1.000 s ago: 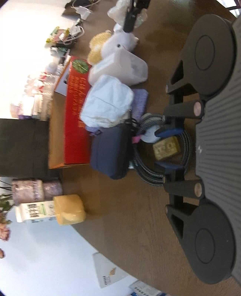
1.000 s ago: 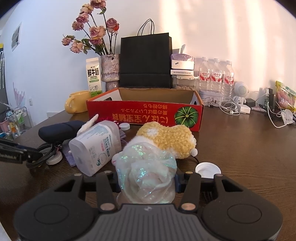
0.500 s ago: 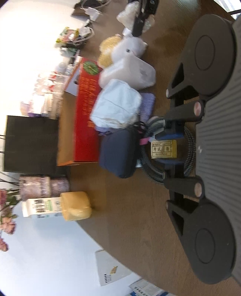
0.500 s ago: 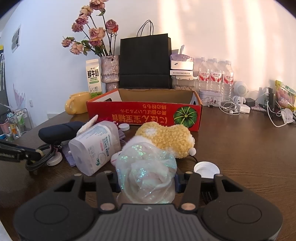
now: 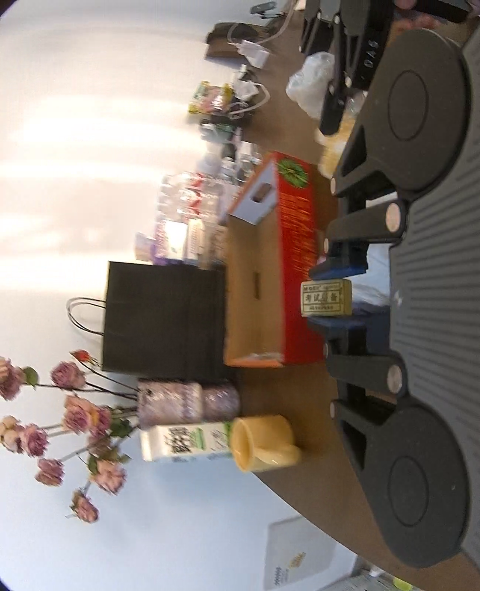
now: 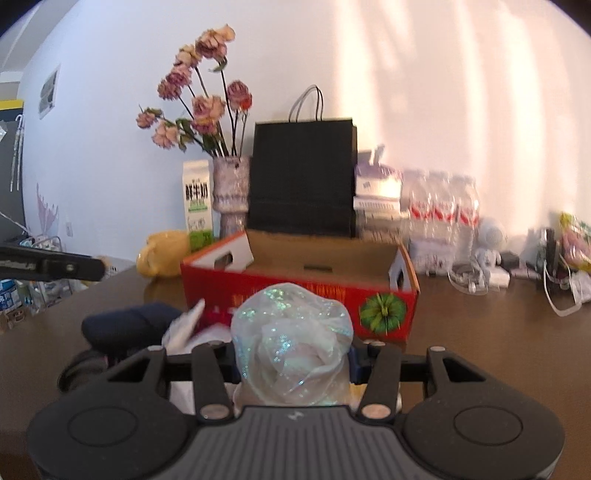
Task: Organize objects
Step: 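Carry the plastic bag and gold packet into the cardboard box, opening both grippers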
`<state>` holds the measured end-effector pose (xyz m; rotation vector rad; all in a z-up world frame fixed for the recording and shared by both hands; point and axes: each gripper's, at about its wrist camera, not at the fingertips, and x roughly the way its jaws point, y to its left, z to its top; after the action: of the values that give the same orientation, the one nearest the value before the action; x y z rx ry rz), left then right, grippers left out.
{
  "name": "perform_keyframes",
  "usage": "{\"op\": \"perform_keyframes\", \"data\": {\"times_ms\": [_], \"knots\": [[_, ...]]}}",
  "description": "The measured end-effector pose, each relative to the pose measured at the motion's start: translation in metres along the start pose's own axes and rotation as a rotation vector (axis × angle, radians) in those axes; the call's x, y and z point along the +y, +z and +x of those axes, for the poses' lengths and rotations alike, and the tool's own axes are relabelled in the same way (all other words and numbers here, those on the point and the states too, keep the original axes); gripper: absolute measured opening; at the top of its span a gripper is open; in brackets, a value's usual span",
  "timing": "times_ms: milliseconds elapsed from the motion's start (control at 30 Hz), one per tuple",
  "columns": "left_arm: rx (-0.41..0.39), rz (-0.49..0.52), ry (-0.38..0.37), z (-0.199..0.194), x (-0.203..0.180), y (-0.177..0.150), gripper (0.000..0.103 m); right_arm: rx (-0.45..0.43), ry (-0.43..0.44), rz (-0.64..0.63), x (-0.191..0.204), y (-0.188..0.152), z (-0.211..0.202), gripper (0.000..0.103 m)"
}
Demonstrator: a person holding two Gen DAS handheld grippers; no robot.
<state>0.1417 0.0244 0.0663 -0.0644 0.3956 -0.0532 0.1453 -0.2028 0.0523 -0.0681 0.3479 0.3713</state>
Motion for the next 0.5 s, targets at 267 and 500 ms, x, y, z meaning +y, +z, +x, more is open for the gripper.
{"op": "perform_keyframes", "data": {"times_ms": [267,500], "knots": [[-0.070,-0.042,-0.028,0.043,-0.013,0.040,0.022,-0.062,-0.007,0.011,-0.007,0.053,0.040,0.047],[-0.080,-0.109,-0.022,0.096,-0.008,0.070,0.022,-0.061,-0.017,0.030,-0.013,0.091,0.097,0.047]]}}
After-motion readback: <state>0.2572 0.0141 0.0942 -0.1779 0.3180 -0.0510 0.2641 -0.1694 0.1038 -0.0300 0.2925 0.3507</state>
